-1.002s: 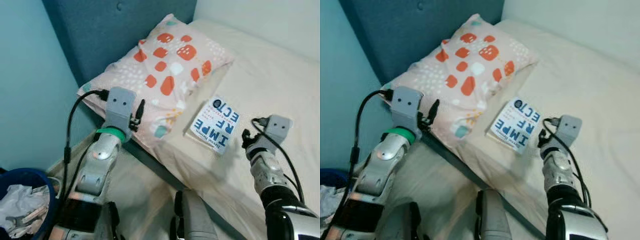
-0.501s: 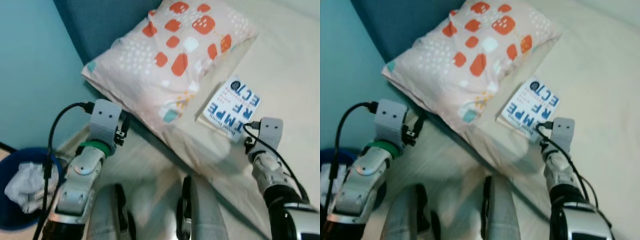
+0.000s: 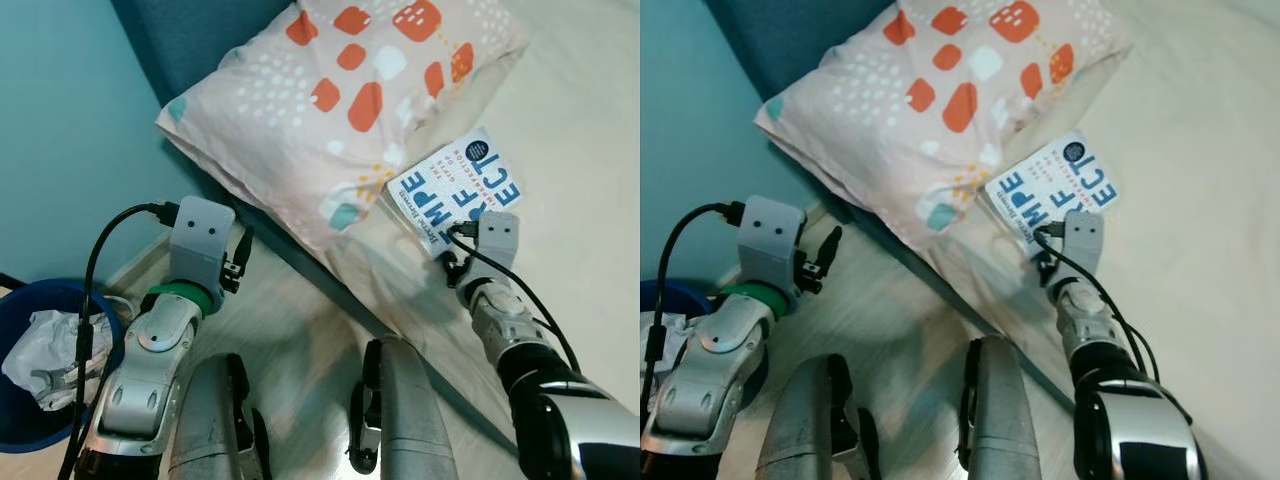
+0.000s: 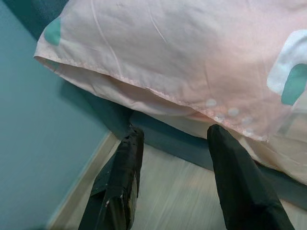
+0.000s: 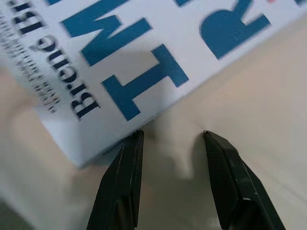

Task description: Clean up the room

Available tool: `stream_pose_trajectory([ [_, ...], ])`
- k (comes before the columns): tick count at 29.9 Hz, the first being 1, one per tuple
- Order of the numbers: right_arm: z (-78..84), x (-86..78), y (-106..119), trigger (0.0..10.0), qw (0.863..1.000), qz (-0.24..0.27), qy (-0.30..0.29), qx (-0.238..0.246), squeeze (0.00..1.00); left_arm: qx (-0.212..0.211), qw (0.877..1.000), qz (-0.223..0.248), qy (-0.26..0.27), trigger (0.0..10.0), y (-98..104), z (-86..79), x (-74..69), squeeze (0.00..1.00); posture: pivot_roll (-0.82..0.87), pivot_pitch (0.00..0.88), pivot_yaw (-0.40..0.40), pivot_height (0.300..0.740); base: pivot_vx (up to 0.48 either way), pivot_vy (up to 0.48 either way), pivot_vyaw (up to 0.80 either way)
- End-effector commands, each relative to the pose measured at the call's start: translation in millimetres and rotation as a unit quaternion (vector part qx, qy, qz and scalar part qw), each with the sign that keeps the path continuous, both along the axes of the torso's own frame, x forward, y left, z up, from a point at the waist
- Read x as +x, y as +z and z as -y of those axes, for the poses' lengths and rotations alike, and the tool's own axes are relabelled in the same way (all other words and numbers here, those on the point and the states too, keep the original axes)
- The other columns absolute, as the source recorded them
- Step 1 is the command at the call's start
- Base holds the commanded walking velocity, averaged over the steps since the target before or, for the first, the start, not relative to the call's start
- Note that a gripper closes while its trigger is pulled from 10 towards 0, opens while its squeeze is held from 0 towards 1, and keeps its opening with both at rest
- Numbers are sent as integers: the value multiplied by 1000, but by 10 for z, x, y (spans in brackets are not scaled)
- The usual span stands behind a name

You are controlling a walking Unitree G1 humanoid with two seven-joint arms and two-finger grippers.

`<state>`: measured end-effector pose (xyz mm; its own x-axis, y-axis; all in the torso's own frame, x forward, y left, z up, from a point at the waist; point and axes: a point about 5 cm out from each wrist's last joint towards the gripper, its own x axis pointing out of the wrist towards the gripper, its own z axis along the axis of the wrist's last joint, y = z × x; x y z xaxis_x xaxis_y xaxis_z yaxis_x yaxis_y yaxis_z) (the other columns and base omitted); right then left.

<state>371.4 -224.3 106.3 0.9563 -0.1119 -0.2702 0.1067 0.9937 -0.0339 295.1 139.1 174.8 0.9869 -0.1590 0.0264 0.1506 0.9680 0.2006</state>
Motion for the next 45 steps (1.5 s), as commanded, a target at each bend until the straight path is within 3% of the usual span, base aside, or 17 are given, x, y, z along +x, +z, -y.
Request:
stream_pose_trajectory([
  [1,-43,-46,-118,10000,1000,-26,10,2,0,-3,1000,-4,1,10000,-34,21,10,0,6,311,58,605,0,0,0],
  [4,-8,-52,-117,10000,1000,-28,0,0,0,-6,1000,0,0,10000,-20,36,32,0,2,302,55,605,0,0,0],
  [8,246,-142,-142,10000,997,-19,-71,4,0,-18,1000,10,-3,10000,7,110,123,0,-39,219,40,605,0,0,0],
  [10,246,-142,-142,10000,997,-19,-71,4,0,-18,1000,10,-3,10000,7,110,123,0,-39,219,40,605,0,0,0],
  [13,453,-237,-159,10000,992,-4,-123,2,0,-27,999,21,-16,10000,41,206,182,0,-54,171,38,605,0,0,0],
  [17,482,-227,-105,10000,992,18,-127,11,0,-30,999,28,-19,10000,69,235,221,0,-54,151,34,605,0,0,0],
  [19,278,-127,-16,10000,997,51,-57,32,0,-33,999,33,-16,10000,85,238,263,0,-61,120,28,605,0,0,0],
  [22,-253,-32,-81,10000,995,21,87,39,0,-35,998,44,-19,10000,122,273,292,0,-40,114,26,605,0,0,0],
  [23,-348,-29,-107,10000,993,11,109,36,0,-36,998,46,-20,10000,132,277,292,0,-36,115,25,605,0,0,0],
  [25,-392,-29,-118,10000,992,7,119,35,0,-36,998,47,-20,10000,138,277,292,0,-32,117,25,605,0,0,0],
  [27,-577,-45,-193,10000,988,-14,151,40,0,-32,998,47,-10,10000,127,213,255,0,1,152,21,605,0,0,0],
  [30,-708,-66,-250,10000,983,-31,174,40,0,-26,999,42,0,10000,104,142,197,0,26,185,22,605,0,0,0],
  [33,-750,-76,-271,10000,982,-35,182,37,0,-22,999,40,4,10000,88,108,165,0,26,185,22,605,0,0,0],
  [34,-753,-73,-274,10000,983,-38,176,31,0,-18,999,36,9,10000,78,66,119,0,63,241,30,605,0,0,0],
  [45,-690,-42,-238,10000,986,-42,155,45,0,3,1000,8,21,10000,11,-89,-91,0,101,363,63,605,0,0,0],
])
